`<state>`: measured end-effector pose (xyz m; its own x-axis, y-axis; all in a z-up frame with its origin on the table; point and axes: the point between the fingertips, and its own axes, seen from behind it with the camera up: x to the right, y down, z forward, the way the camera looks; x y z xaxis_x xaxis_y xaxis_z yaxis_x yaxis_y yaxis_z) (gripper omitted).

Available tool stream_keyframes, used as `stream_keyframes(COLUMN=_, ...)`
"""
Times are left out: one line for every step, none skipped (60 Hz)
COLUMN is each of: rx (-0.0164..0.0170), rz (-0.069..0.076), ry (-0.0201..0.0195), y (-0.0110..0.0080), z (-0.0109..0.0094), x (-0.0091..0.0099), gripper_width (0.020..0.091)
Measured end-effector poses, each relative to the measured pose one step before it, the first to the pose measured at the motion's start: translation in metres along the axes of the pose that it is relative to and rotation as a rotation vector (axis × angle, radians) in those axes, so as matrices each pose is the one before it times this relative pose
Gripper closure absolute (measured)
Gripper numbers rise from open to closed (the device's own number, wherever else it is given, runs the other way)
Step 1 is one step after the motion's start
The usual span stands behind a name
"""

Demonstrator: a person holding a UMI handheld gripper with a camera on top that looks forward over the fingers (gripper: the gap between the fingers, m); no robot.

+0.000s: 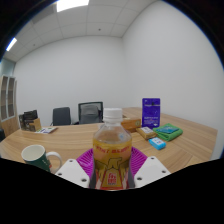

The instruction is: Pour water

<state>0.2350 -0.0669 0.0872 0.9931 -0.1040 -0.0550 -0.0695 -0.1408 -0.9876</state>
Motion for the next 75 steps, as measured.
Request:
stream_keyframes(rx=-0.00460, rz=0.0025, ry=-0.00429, y=0.00035, z=-0.00072, x=-0.00088, gripper_width=0.0650)
stream_keyframes(rx=0.02224, rz=-0.0094, ry=-0.00157, y=0.00151, z=0.00064, x=0.00254, gripper_width=0.0646)
stream_keyframes(rx=0.00258, rz=-0.0093, ry=0.00428, y=0.00053, z=-0.00012, x=0.00157, gripper_width=0.0648)
stream_keyframes(rx=-0.00641, rz=-0.0089, ry=0.00247, y=0.00091, z=-0.00037, x=0.00015, gripper_width=0.0647)
stream_keyframes(rx=0.00589, rz=-0.0080, ry=-0.00137, y=-0.00161, z=-0.00036, x=-0.00081, gripper_width=0.0648)
stream_keyframes(rx=-0.00578, rz=-0.0069, ry=-0.00006, y=0.00131, z=-0.00060, x=-0.00049, gripper_width=0.0648)
stream_keyframes(rx=0.00013, rz=-0.0053, ry=0.00050, y=-0.00033, z=-0.00038, x=-0.00030, gripper_width=0.0649)
stream_keyframes(rx=-0.00115, rz=-0.0064, ry=0.00169, y=0.00063, z=-0.00014, x=0.00036, gripper_width=0.0648)
stream_keyframes(rx=0.00225, rz=-0.0065, ry=-0.00004, y=-0.00027, z=-0.00017, x=-0.00008, gripper_width=0.0648)
stream_keyframes(rx=0.00659, rz=-0.0062, ry=0.00242, y=-0.00112, z=0.00141, x=-0.00252, gripper_width=0.0648)
stream_keyframes(rx=0.00299, rz=-0.0034, ry=0.00180, y=0.00033, z=0.00003, x=0.00036, gripper_width=0.0638)
stream_keyframes(rx=0.00422, rz=0.0006, ry=0.00216, y=-0.00003, z=0.00016, x=0.00039, gripper_width=0.0638)
stream_keyframes(rx=0.00252, rz=0.0030, ry=0.00139, y=0.00020, z=-0.00009, x=0.00035, gripper_width=0.0638)
stream_keyframes(rx=0.00199, rz=0.0033, ry=0.00075, y=0.00016, z=-0.00025, x=-0.00012, gripper_width=0.0634)
stream_keyframes(rx=-0.00003, rz=0.0031, ry=0.00000, y=0.00021, z=-0.00014, x=0.00025, gripper_width=0.0626)
stream_keyframes(rx=-0.00036, rz=0.0020, ry=-0.00028, y=0.00004, z=0.00002, x=0.00011, gripper_width=0.0621)
stream_keyframes(rx=-0.00215, rz=0.0017, ry=0.00006, y=0.00027, z=-0.00019, x=0.00027, gripper_width=0.0606)
stream_keyframes(rx=-0.00115, rz=0.0010, ry=0.00045, y=-0.00010, z=0.00000, x=0.00042, gripper_width=0.0592)
stream_keyframes(rx=-0.00287, rz=0.0007, ry=0.00156, y=0.00028, z=-0.00012, x=0.00045, gripper_width=0.0574)
stream_keyframes(rx=-0.00263, rz=-0.0002, ry=0.00103, y=0.00033, z=-0.00036, x=0.00011, gripper_width=0.0558)
stream_keyframes(rx=-0.00357, rz=-0.0014, ry=-0.00129, y=0.00046, z=-0.00022, x=-0.00017, gripper_width=0.0540)
stream_keyframes(rx=-0.00495, rz=-0.0027, ry=-0.00242, y=0.00029, z=-0.00051, x=-0.00039, gripper_width=0.0524)
stream_keyframes(rx=-0.00753, rz=-0.0032, ry=-0.00299, y=0.00103, z=-0.00054, x=0.00006, gripper_width=0.0510)
stream_keyframes(rx=-0.01405, rz=-0.0022, ry=-0.00007, y=0.00235, z=-0.00102, x=0.00032, gripper_width=0.0485)
stream_keyframes(rx=-0.01615, rz=-0.0019, ry=-0.00386, y=0.00247, z=-0.00122, x=-0.00044, gripper_width=0.0441)
stream_keyframes(rx=-0.01738, rz=-0.0022, ry=-0.00291, y=0.00243, z=-0.00160, x=-0.00034, gripper_width=0.0379)
stream_keyframes(rx=-0.01419, rz=-0.0004, ry=-0.00019, y=0.00158, z=-0.00183, x=0.00105, gripper_width=0.0308)
stream_keyframes(rx=-0.00986, rz=0.0002, ry=0.00055, y=0.00026, z=-0.00230, x=0.00084, gripper_width=0.0239)
stream_keyframes(rx=-0.00421, rz=0.0012, ry=0.00222, y=-0.00087, z=-0.00283, x=0.00119, gripper_width=0.0259)
stream_keyframes(rx=0.00067, rz=0.0004, ry=0.00110, y=-0.00176, z=-0.00314, x=0.00103, gripper_width=0.0276)
stream_keyframes(rx=0.00382, rz=0.0031, ry=0.00250, y=-0.00231, z=-0.00322, x=0.00145, gripper_width=0.0283)
stream_keyframes(rx=0.00523, rz=0.0022, ry=0.00259, y=-0.00239, z=-0.00624, x=0.00065, gripper_width=0.0279)
stream_keyframes(rx=0.00057, rz=0.0021, ry=0.00528, y=-0.00078, z=-0.00176, x=0.00305, gripper_width=0.0271)
stream_keyframes(rx=0.00079, rz=0.0021, ry=0.00211, y=-0.00115, z=-0.00678, x=0.00010, gripper_width=0.0266)
stream_keyframes(rx=-0.00041, rz=0.0026, ry=0.00201, y=-0.00094, z=-0.00491, x=0.00086, gripper_width=0.0261)
stream_keyframes(rx=0.00005, rz=0.0039, ry=0.00088, y=-0.00120, z=-0.00604, x=0.00106, gripper_width=0.0257)
stream_keyframes(rx=0.00079, rz=0.0054, ry=0.00028, y=-0.00121, z=-0.00633, x=0.00059, gripper_width=0.0255)
stream_keyframes(rx=0.00122, rz=0.0063, ry=-0.00200, y=-0.00182, z=-0.00809, x=0.00011, gripper_width=0.0256)
stream_keyframes(rx=0.00102, rz=0.0087, ry=-0.00400, y=-0.00104, z=-0.00757, x=-0.00145, gripper_width=0.0257)
stream_keyframes(rx=0.00120, rz=0.0079, ry=-0.00573, y=-0.00121, z=-0.01077, x=-0.00191, gripper_width=0.0262)
stream_keyframes(rx=0.00278, rz=0.0091, ry=-0.00633, y=-0.00121, z=-0.00841, x=-0.00128, gripper_width=0.0265)
stream_keyframes(rx=0.00292, rz=0.0082, ry=-0.00750, y=-0.00096, z=-0.00894, x=-0.00174, gripper_width=0.0267)
stream_keyframes(rx=0.00196, rz=0.0076, ry=-0.00722, y=-0.00075, z=-0.00934, x=-0.00180, gripper_width=0.0265)
stream_keyframes(rx=0.00144, rz=0.0074, ry=-0.00677, y=-0.00072, z=-0.00979, x=-0.00160, gripper_width=0.0266)
stream_keyframes(rx=-0.00097, rz=0.0065, ry=-0.00323, y=-0.00047, z=-0.00939, x=-0.00281, gripper_width=0.0265)
stream_keyframes(rx=-0.00252, rz=0.0049, ry=-0.00403, y=0.00051, z=-0.01168, x=-0.00227, gripper_width=0.0266)
stream_keyframes(rx=-0.00379, rz=0.0026, ry=-0.00425, y=0.00110, z=-0.01047, x=-0.00246, gripper_width=0.0267)
stream_keyframes(rx=-0.00278, rz=-0.0008, ry=-0.00770, y=0.00059, z=-0.01068, x=-0.00379, gripper_width=0.0268)
stream_keyframes(rx=0.00149, rz=-0.0032, ry=-0.01199, y=-0.00060, z=-0.01080, x=-0.00516, gripper_width=0.0267)
stream_keyframes(rx=0.00358, rz=-0.0035, ry=-0.01258, y=-0.00060, z=-0.01085, x=-0.00557, gripper_width=0.0268)
stream_keyframes(rx=0.00297, rz=-0.0033, ry=-0.01153, y=-0.00012, z=-0.01129, x=-0.00575, gripper_width=0.0268)
stream_keyframes(rx=0.00271, rz=-0.0031, ry=-0.01177, y=-0.00002, z=-0.01103, x=-0.00633, gripper_width=0.0265)
stream_keyframes(rx=0.00394, rz=-0.0031, ry=-0.01404, y=-0.00026, z=-0.01108, x=-0.00733, gripper_width=0.0266)
stream_keyframes(rx=0.00424, rz=-0.0002, ry=-0.01532, y=-0.00092, z=-0.00872, x=-0.00717, gripper_width=0.0266)
stream_keyframes(rx=0.00330, rz=-0.0026, ry=-0.01473, y=-0.00027, z=-0.01201, x=-0.00763, gripper_width=0.0264)
stream_keyframes(rx=0.00397, rz=-0.0003, ry=-0.01441, y=-0.00026, z=-0.01004, x=-0.00796, gripper_width=0.0267)
stream_keyframes(rx=0.00408, rz=0.0033, ry=-0.01285, y=0.00006, z=-0.00978, x=-0.00776, gripper_width=0.0267)
stream_keyframes(rx=0.00430, rz=0.0053, ry=-0.01330, y=0.00016, z=-0.00989, x=-0.00864, gripper_width=0.0267)
stream_keyframes(rx=0.00344, rz=0.0048, ry=-0.01619, y=0.00045, z=-0.00914, x=-0.00904, gripper_width=0.0263)
stream_keyframes(rx=0.00104, rz=0.0032, ry=-0.01774, y=0.00158, z=-0.00886, x=-0.00921, gripper_width=0.0267)
stream_keyframes(rx=-0.00037, rz=0.0029, ry=-0.01771, y=0.00179, z=-0.00828, x=-0.00924, gripper_width=0.0269)
stream_keyframes(rx=0.00018, rz=0.0038, ry=-0.01606, y=0.00234, z=-0.00817, x=-0.00874, gripper_width=0.0268)
stream_keyframes(rx=0.00153, rz=0.0046, ry=-0.01527, y=0.00171, z=-0.00622, x=-0.00778, gripper_width=0.0267)
stream_keyframes(rx=0.00088, rz=0.0063, ry=-0.01370, y=0.00247, z=-0.00771, x=-0.00819, gripper_width=0.0268)
stream_keyframes(rx=0.00014, rz=0.0035, ry=-0.01251, y=0.00258, z=-0.00620, x=-0.00786, gripper_width=0.0269)
stream_keyframes(rx=0.00014, rz=0.0032, ry=-0.01094, y=0.00223, z=-0.00599, x=-0.00717, gripper_width=0.0267)
stream_keyframes(rx=0.00170, rz=0.0029, ry=-0.01069, y=0.00213, z=-0.00552, x=-0.00714, gripper_width=0.0267)
stream_keyframes(rx=0.00280, rz=0.0026, ry=-0.00972, y=0.00180, z=-0.00499, x=-0.00688, gripper_width=0.0267)
stream_keyframes(rx=0.00288, rz=0.0014, ry=-0.00864, y=0.00140, z=-0.00449, x=-0.00651, gripper_width=0.0270)
stream_keyframes(rx=0.00288, rz=-0.0005, ry=-0.00764, y=0.00152, z=-0.00375, x=-0.00593, gripper_width=0.0267)
stream_keyframes(rx=0.00292, rz=-0.0027, ry=-0.00662, y=0.00158, z=-0.00324, x=-0.00541, gripper_width=0.0267)
stream_keyframes(rx=0.00327, rz=-0.0026, ry=-0.00660, y=0.00119, z=-0.00195, x=-0.00331, gripper_width=0.0267)
stream_keyframes(rx=0.00245, rz=-0.0047, ry=-0.00548, y=0.00114, z=-0.00274, x=-0.00507, gripper_width=0.0268)
stream_keyframes(rx=0.00041, rz=-0.0051, ry=-0.00525, y=0.00135, z=-0.00298, x=-0.00458, gripper_width=0.0268)
stream_keyframes(rx=0.00152, rz=-0.0057, ry=-0.00681, y=0.00060, z=-0.00199, x=-0.00451, gripper_width=0.0267)
